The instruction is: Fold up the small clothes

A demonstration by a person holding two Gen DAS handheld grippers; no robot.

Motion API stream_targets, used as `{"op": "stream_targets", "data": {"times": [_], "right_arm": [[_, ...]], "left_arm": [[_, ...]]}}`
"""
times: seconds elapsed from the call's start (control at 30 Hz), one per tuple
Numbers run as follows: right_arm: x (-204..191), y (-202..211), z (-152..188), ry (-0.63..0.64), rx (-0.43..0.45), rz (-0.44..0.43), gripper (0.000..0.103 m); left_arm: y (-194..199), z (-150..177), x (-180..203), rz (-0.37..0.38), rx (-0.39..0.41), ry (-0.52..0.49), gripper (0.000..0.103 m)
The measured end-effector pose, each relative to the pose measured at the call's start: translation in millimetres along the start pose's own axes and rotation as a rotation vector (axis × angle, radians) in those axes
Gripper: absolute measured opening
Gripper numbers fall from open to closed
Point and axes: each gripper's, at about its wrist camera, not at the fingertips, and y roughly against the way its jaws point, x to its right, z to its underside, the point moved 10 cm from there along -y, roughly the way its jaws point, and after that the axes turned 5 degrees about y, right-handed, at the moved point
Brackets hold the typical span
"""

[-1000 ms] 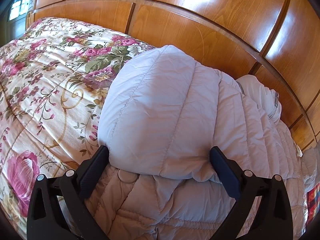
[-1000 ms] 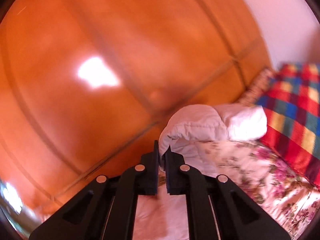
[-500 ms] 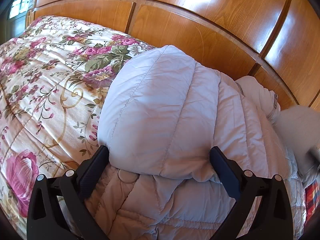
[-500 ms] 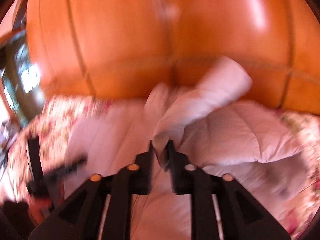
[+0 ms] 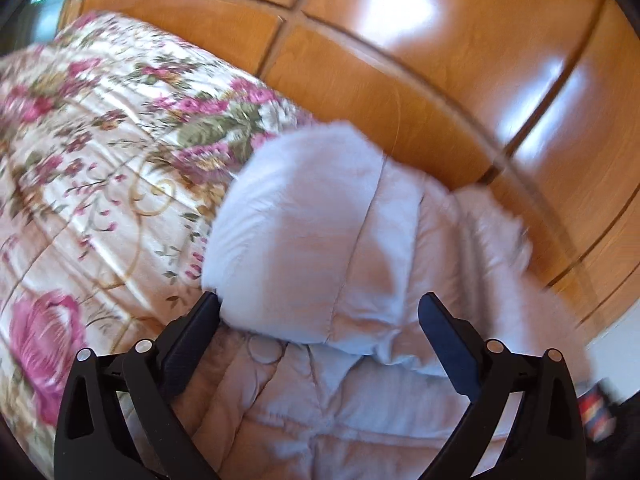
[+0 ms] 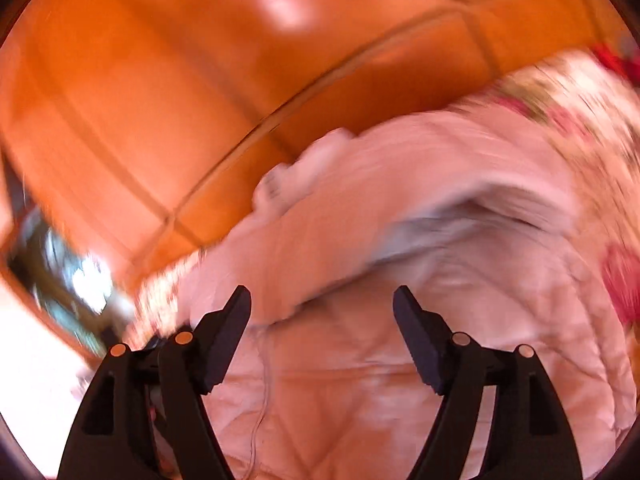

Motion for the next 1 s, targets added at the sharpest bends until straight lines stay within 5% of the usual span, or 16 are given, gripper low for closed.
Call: {"op": "stream_targets", "data": {"times": [0.13,0.23,0.37,0.5,0.57,0.73,0.9,1.0], "right_arm": [[38.5,7.8,-3.1,-0.168,0.056,-0.062,0.062],[39.9,12.7,-14.9,-0.210,0.057,-0.082,0.062],[46.6,18.9,-39.5,-0.293,0.073,-0.125,0.064],[63.9,18.7,-61.6,-0.398,0.101,-0.145,0.068],[67.4,8.4,-60.4,-0.444,0.077,-0.149,0.067],[76.3,12.4,-56.7,-0.451,0.125,-0.139,0.064],[91.0,10.1,-46.7,-0.382,0.148,-0.058,0.047],[91.7,13.5,-40.4,-0.354,0.158,-0.070,0.045]], "left_arm": [[34.0,-10.4,34.4,0.126,0.028,-0.019,0.095],[34.1,-13.4,66.7,0.196,-0.033,-0.049,0.090],[8.6,-16.0,78.5,0.190,-0.138,0.034,0.069],[-2.8,-10.1,94.2,0.161,-0.177,-0.031,0.060],[5.1,-8.4,94.9,0.173,-0.163,-0.039,0.060],[22.7,-4.5,37.9,0.022,-0.118,0.071,0.059],[36.5,-10.5,71.7,0.152,-0.068,0.001,0.060],[34.5,-13.6,101.3,0.180,-0.036,-0.082,0.060]]}}
